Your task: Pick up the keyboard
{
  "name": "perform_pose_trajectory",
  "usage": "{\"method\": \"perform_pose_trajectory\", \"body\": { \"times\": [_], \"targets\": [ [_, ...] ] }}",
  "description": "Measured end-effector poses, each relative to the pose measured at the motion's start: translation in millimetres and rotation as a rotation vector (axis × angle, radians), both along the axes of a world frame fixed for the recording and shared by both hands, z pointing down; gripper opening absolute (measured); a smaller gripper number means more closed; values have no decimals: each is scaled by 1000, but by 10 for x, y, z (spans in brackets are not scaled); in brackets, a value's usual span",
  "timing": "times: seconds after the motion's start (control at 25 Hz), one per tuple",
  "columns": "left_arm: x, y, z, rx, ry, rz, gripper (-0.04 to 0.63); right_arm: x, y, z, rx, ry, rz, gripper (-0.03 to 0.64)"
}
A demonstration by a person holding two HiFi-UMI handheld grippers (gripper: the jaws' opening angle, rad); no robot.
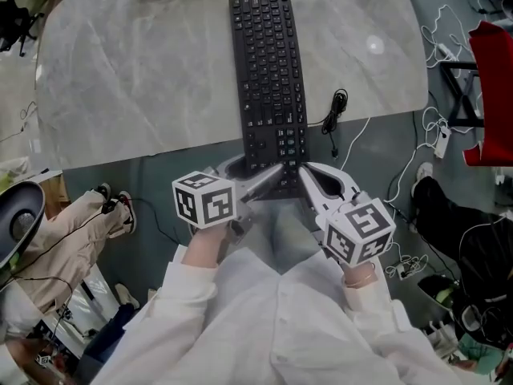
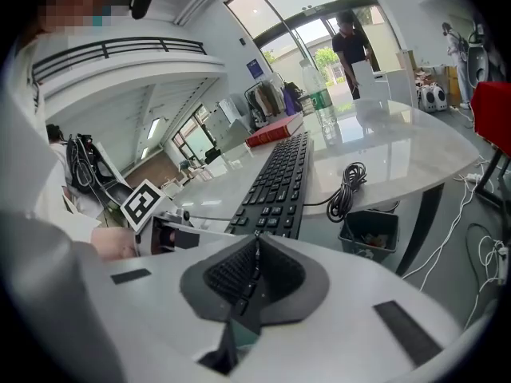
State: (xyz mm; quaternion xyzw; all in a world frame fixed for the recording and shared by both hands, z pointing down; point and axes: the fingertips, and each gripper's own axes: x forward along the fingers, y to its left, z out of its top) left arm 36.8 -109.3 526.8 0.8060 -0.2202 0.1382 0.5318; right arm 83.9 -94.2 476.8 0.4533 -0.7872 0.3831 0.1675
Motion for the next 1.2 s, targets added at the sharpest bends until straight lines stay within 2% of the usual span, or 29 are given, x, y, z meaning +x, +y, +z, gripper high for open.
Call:
{"method": "perform_pose_trajectory", "body": {
  "times": [0.2,0.4,0.84,1.04,1.2],
  "targets": [
    [57,-11,46,-44,51,-16,305,-2,-23,21,-1,-5,-3,34],
    [49,-22,9,9,30,2,255,3,-45,-11,4,-5,-1,32],
    [30,-23,-10,-51,118,-15,177,79,-84,16,14,15,5,32],
    [-14,-36,-122,-47,173,-14,128,123,-160,-22,30,15,24,34],
    [-45,-38,-157,-47,191,-17,117,116,-238,-62,47,10,22,34]
  ]
}}
